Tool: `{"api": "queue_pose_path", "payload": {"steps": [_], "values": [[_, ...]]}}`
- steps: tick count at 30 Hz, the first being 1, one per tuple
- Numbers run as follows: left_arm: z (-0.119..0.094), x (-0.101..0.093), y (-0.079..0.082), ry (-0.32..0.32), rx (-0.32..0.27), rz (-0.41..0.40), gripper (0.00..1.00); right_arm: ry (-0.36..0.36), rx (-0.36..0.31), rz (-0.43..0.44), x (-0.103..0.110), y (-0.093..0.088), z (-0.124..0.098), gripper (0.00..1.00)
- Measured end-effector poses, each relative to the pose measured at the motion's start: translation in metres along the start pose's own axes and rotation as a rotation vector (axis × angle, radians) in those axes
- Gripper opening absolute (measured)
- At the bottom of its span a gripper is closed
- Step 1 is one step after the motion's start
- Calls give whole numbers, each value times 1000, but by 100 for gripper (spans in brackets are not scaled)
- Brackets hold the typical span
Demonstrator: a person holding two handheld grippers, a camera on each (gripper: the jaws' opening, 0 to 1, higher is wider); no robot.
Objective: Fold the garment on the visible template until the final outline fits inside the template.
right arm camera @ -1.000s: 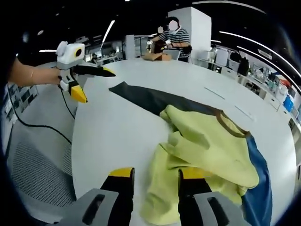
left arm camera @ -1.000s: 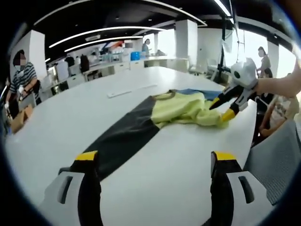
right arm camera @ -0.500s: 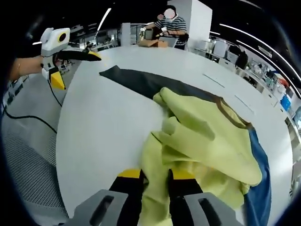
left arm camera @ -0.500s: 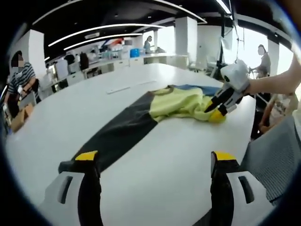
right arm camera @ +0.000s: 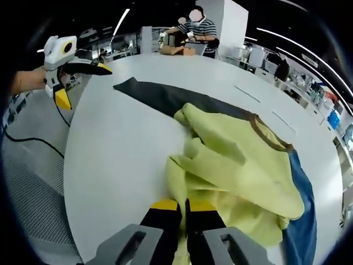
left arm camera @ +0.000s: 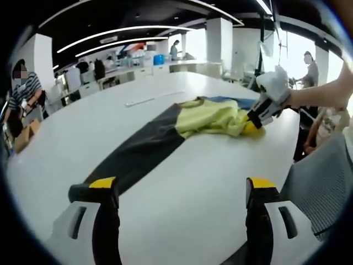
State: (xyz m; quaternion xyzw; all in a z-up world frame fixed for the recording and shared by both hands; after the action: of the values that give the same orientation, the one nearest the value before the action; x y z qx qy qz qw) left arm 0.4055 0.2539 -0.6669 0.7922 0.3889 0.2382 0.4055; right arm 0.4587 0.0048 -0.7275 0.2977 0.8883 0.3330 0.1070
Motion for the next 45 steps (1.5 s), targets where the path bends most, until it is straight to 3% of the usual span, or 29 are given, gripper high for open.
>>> {"api": "queue_pose_path", "payload": {"steps": [11, 15, 21, 28, 33, 45], "values": [[1, -4, 1, -16, 2, 3, 89, -2, -90, 28, -19, 41, -35, 0], [3, -6, 1, -24, 1, 1, 87, -13, -138, 85, -37, 55, -40, 0], [4, -7, -1, -29, 5, -2, 83, -44, -159, 111, -64, 64, -43, 0], [7, -6, 0, -30, 6, -10, 80, -54, -161, 191, -95, 65, -34, 0], [8, -6, 0, -27, 7, -19, 77, -69, -143, 203, -111, 60, -25, 0], [14, -8, -1, -32, 12, -48, 69, -73, -84, 272, -132, 42, 0, 0]]}}
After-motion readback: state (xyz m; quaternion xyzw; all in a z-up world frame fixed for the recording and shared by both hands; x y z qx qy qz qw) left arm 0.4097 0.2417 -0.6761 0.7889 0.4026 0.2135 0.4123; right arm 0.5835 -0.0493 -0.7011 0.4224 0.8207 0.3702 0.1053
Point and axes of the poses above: the point that each gripper's makers call its tool centre point, and the gripper's own axes: z roughly forward along the fingers, x roughly to its left, y roughly out of its top, the point moved 2 cm from there along -z, roughly backward along the fingers, and after that the axes turned 3 degrees about z, right-handed, at the moved point
